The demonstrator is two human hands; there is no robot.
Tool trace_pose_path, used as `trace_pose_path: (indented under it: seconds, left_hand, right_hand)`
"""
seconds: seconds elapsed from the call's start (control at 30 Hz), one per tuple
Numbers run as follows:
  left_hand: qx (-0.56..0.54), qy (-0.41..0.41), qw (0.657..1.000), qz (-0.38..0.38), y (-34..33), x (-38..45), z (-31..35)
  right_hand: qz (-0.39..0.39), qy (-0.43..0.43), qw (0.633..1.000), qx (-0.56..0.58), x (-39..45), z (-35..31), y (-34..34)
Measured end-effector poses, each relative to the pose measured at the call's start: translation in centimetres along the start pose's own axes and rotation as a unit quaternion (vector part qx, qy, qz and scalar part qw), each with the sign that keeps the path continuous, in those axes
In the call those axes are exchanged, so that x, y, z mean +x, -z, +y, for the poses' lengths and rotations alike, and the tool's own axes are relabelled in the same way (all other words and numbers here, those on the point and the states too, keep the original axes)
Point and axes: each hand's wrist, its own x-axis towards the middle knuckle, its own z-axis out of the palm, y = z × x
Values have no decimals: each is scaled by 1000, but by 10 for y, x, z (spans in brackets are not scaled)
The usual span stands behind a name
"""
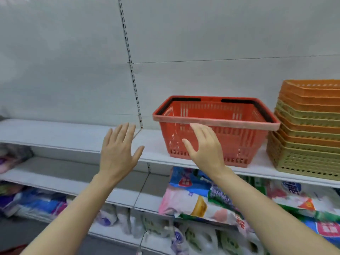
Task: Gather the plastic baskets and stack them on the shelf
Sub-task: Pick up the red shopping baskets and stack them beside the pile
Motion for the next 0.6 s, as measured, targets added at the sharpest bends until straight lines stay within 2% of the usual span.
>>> trace_pose_path:
  seconds: [0.3,0.6]
  left_hand:
    - [84,114,987,-79,22,-157,-83]
    - [139,261,933,-204,13,-302,-202]
  right_hand:
    - [-122,88,984,91,-74,-128,-94]
    - [-315,97,931,159,-169,-249,-213]
